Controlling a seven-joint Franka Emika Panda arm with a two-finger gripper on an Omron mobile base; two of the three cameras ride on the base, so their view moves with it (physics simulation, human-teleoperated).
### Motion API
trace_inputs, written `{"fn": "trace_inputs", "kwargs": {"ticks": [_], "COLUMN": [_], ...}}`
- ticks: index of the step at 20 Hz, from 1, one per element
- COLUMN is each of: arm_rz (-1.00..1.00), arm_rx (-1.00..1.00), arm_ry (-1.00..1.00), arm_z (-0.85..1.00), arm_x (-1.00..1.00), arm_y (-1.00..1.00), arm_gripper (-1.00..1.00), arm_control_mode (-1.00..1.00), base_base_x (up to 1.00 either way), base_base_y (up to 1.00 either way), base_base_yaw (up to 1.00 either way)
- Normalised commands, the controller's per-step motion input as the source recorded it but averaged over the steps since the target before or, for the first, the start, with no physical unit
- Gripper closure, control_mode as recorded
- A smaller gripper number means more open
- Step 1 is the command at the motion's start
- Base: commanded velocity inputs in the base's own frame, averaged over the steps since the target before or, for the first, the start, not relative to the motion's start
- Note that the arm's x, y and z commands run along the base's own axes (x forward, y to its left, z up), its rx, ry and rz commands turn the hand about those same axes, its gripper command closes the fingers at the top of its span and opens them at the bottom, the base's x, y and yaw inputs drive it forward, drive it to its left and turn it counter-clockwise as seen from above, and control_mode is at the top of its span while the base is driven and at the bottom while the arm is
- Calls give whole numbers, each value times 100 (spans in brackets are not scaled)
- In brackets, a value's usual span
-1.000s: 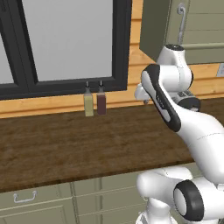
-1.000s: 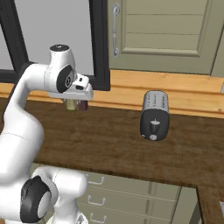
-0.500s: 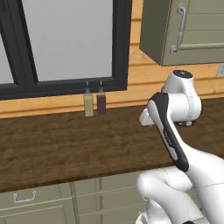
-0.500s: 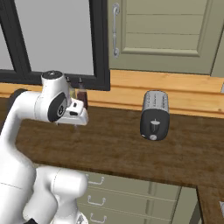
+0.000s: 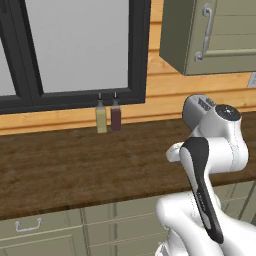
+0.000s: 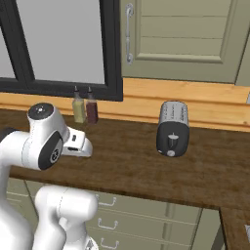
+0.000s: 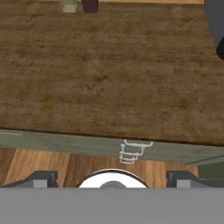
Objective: Take a straw from the drawer in front and place it inside the glass cup on the dining counter.
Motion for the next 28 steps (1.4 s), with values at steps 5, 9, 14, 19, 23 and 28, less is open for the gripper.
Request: {"fn": "trace_inputs", "kwargs": {"ticks": [5, 9, 14, 19, 23, 28], "arm_rz": [0, 0, 0, 0, 0, 0], "arm_rx": [0, 0, 0, 0, 0, 0], "arm_ry": [-6, 0, 0, 0, 0, 0], "arm_z": [-3, 0, 0, 0, 0, 0], "arm_x": [-16, 0, 0, 0, 0, 0], "arm_y": [0, 0, 0, 0, 0, 0], "arm_gripper": [-100, -100, -100, -100, -100, -100], "arm_control_mode": [100, 100, 100, 100, 100, 100], "base_base_x": [-21, -36, -12, -5, -22, -59], "base_base_y": [1, 14, 34, 62, 60, 14], "base_base_yaw": [0, -2, -9, -20, -26, -30]}}
